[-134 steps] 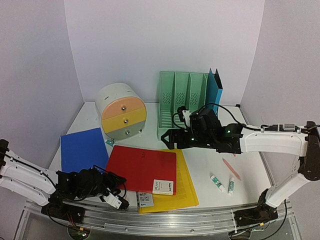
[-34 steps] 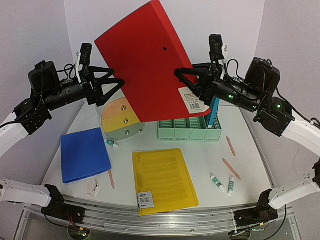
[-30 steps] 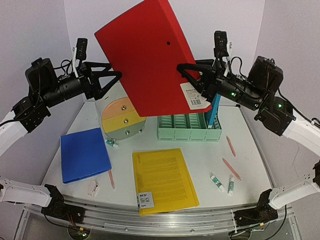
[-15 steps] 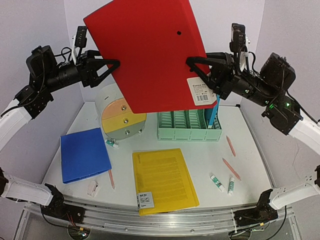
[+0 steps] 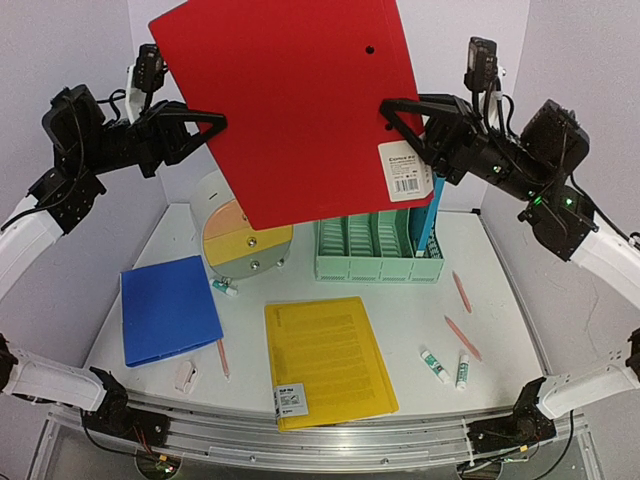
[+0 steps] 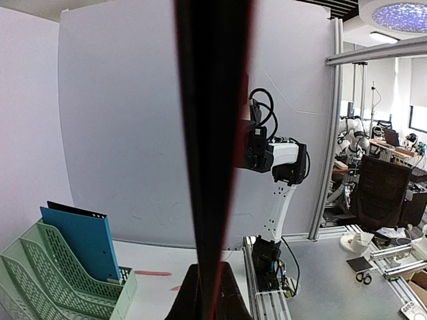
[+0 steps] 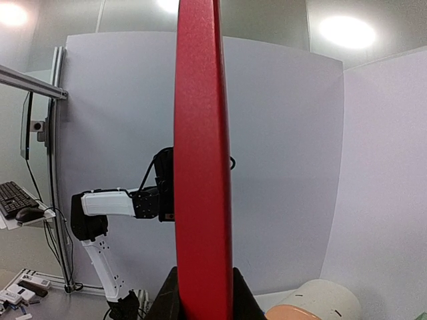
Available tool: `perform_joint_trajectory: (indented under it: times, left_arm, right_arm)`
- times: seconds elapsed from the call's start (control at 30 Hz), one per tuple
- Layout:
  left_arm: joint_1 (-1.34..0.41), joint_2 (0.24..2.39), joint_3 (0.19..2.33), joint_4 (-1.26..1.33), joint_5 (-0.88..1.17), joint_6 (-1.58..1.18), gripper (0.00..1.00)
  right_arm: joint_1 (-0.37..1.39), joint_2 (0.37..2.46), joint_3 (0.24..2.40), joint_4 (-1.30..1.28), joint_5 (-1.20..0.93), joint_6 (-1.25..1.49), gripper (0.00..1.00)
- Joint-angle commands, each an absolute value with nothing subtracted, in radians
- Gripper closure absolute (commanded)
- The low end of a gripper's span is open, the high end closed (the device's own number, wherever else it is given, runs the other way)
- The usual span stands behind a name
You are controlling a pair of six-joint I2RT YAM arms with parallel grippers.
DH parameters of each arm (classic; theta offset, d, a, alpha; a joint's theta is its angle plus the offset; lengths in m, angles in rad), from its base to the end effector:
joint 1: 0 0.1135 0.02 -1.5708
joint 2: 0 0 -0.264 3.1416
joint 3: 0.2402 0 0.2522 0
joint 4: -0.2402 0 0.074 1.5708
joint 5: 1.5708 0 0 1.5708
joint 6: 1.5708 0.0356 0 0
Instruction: Organize the desk
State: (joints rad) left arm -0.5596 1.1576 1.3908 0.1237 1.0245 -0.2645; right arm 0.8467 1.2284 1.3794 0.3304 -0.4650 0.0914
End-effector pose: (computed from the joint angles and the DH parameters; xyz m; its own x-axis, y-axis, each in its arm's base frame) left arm 0.1746 -0.1453 0.5026 0.0363 -0.1830 -0.9824 0.9985 -0.0337 0.0432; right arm 0.1592 0.2041 0.5073 0.2203 0.3723 -0.9016 -0.9570 0.2615 -0.1259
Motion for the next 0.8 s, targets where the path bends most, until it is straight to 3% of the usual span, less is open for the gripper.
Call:
perform_joint_trajectory:
  times: [0.0,0.1,0.17,0.27,0.33,0.43,0.6,0.67,0.7,0.73,0.77]
  left_arm:
    - [-0.567,1.144,1.447,0.036,0.987,-0.183,1.0]
    - [-0.568,1.131,1.44,-0.123,0.917,0.019,1.0]
    - [-0.567,1.113,1.424,-0.186,0.919,0.163,1.0]
    - [-0.567,1.112,1.433,-0.262,0.944,0.275,1.0]
    - [-0.567,1.117,1.437,-0.279,0.948,0.299,1.0]
    - [-0.566,1.119,1.439,-0.288,0.951,0.314,1.0]
    - [-0.567,1.117,1.435,-0.289,0.932,0.32,1.0]
    - [-0.567,1.117,1.43,-0.275,0.912,0.301,1.0]
    - [-0.567,1.116,1.423,-0.263,0.882,0.294,1.0]
    - [-0.568,1.115,1.416,-0.25,0.852,0.29,0.96]
    - [-0.568,1.109,1.405,-0.227,0.8,0.287,0.76]
  right_arm:
    - [0.84,1.243,1.336,0.341,-0.364,0.066,0.46]
    - [0.839,1.216,1.323,0.292,-0.283,-0.014,0.2]
    - [0.839,1.233,1.38,0.182,-0.282,-0.066,0.12]
    - [0.84,1.293,1.477,0.049,-0.333,-0.105,0.13]
    - [0.84,1.325,1.514,0.007,-0.357,-0.118,0.22]
    - [0.84,1.339,1.526,0.0,-0.371,-0.136,0.48]
    - [0.84,1.347,1.527,-0.051,-0.399,-0.134,0.75]
    - [0.84,1.349,1.522,-0.06,-0.396,-0.132,0.99]
    - [0.839,1.346,1.519,-0.059,-0.384,-0.129,1.0]
    - [0.84,1.343,1.514,-0.058,-0.363,-0.128,1.0]
    - [0.84,1.34,1.513,-0.057,-0.335,-0.123,1.0]
